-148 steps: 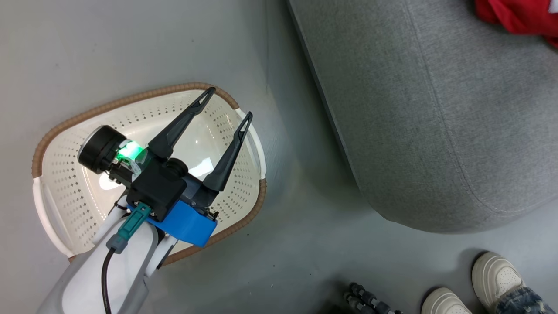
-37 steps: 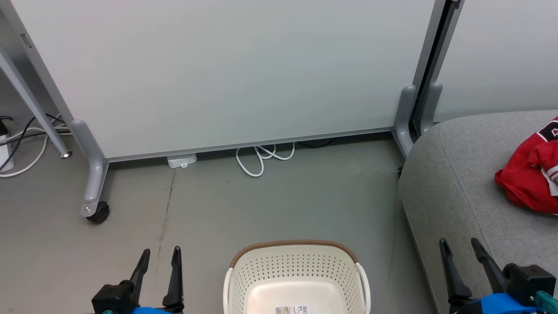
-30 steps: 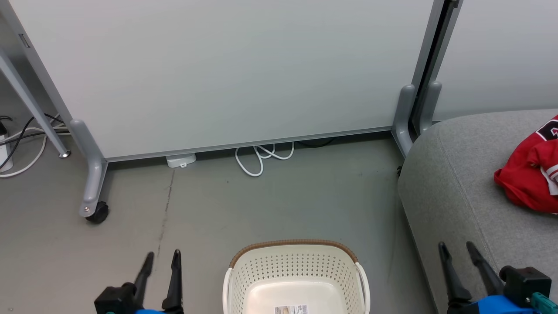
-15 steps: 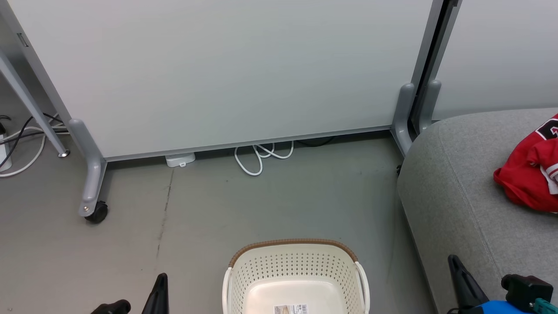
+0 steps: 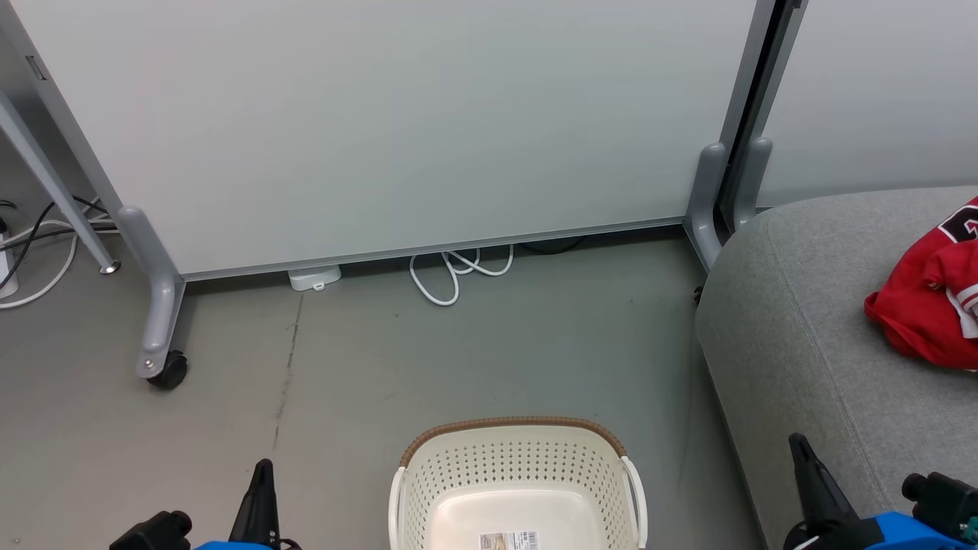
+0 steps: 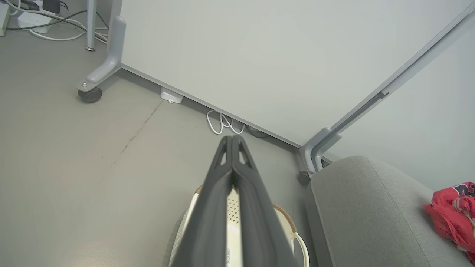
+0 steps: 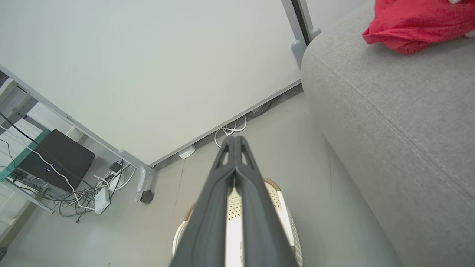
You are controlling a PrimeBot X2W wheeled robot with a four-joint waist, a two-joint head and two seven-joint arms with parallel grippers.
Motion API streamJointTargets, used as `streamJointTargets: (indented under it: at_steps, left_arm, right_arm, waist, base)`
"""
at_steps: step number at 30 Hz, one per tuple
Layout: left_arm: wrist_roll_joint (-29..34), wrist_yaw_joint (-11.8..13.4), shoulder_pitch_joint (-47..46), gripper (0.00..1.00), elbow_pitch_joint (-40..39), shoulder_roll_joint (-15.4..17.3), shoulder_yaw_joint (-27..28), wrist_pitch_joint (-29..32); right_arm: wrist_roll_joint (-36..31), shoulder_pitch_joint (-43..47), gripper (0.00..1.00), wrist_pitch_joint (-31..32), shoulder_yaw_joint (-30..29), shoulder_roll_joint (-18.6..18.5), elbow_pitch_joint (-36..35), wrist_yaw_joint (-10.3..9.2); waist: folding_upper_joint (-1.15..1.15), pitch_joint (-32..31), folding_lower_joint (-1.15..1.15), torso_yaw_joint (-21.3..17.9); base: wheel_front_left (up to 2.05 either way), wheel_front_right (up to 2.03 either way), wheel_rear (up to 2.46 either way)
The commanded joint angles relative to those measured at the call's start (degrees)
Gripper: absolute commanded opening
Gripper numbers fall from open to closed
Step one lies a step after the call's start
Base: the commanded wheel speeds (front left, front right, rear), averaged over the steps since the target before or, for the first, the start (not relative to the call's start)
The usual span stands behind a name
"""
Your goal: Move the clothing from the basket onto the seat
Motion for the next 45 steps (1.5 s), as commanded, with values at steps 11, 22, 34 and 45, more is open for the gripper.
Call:
streamJointTargets:
  at_steps: [11,22,34,45]
  left_arm:
    - [-9.6,-0.1,-3.0,0.0,-2.3,0.0,1.9,2.7]
    - [-17.3,-0.1,-4.0,0.0,-3.4,-0.2,3.2,4.8]
    - [-24.7,-0.1,-5.0,0.0,-4.5,-0.4,4.5,6.9]
    - [-30.9,-0.1,-5.7,0.0,-5.4,-0.6,5.5,8.7]
  right_arm:
    - [10.7,-3.2,0.0,1.2,-0.3,-0.3,-0.2,0.01]
    - [19.2,-4.4,0.0,2.2,-0.5,-0.4,0.1,0.01]
    - [27.4,-5.5,0.0,3.3,-0.6,-0.5,0.5,0.01]
    - [34.1,-6.7,0.0,4.1,-0.7,-0.5,0.8,0.02]
  waist:
    - [0.0,0.2,0.0,-0.1]
    - [0.0,0.4,0.0,-0.2]
    - [0.0,0.6,0.0,-0.3]
    - [0.0,0.8,0.0,-0.4]
  base:
    - [0.0,0.0,0.0]
    - [0.0,0.0,0.0]
    - [0.0,0.0,0.0]
    - [0.0,0.0,0.0]
